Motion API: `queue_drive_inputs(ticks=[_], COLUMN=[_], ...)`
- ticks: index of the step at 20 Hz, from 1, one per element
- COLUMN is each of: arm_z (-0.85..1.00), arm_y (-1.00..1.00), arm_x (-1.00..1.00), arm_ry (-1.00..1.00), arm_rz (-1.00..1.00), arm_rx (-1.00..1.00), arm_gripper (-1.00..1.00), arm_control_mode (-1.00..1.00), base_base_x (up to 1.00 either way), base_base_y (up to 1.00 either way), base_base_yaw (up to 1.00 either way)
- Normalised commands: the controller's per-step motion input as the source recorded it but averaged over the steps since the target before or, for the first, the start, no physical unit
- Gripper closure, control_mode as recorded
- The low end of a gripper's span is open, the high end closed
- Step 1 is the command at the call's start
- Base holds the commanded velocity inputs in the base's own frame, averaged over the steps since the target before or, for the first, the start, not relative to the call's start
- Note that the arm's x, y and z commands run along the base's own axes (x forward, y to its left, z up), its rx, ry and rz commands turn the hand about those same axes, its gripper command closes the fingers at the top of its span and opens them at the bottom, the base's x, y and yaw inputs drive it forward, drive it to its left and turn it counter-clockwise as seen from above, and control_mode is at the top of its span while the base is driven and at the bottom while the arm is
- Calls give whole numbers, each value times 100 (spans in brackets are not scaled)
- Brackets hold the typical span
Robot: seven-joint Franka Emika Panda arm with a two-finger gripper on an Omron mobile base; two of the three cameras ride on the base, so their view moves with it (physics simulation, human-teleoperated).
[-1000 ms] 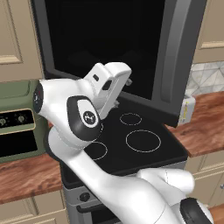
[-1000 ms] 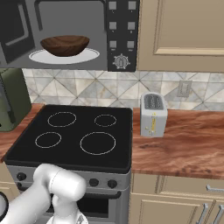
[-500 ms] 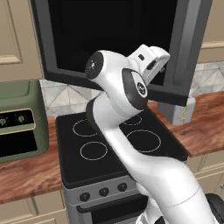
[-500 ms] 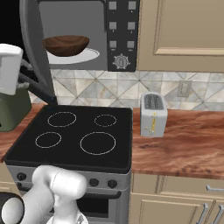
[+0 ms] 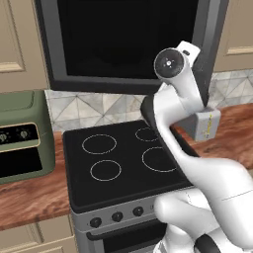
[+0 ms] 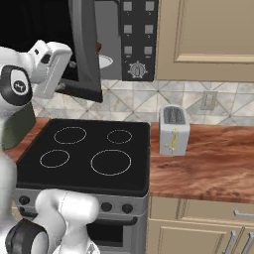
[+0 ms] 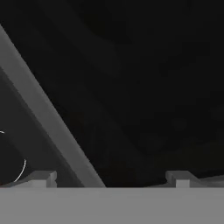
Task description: Pick the mushroom from the sink and place it in the bowl. Then pick the bowl and place it in the microwave. Then close the microwave door and press the start button.
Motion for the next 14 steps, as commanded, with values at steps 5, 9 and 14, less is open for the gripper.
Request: queue_drive_inputs(ticks=[5, 9, 14], arm_z=[-16, -4, 0], arm_y=[-9, 0, 25], arm_x=[95, 87, 75], arm_ry=[0, 5, 10], arm_rz=[57, 45, 30], arm_rx=[-6, -7, -12], arm_gripper=[-100, -100, -100], arm_control_mode=[-100, -100, -100], base_base_x=[0, 0, 0], base_base_y=[0, 0, 0], base_base_yaw=[0, 0, 0])
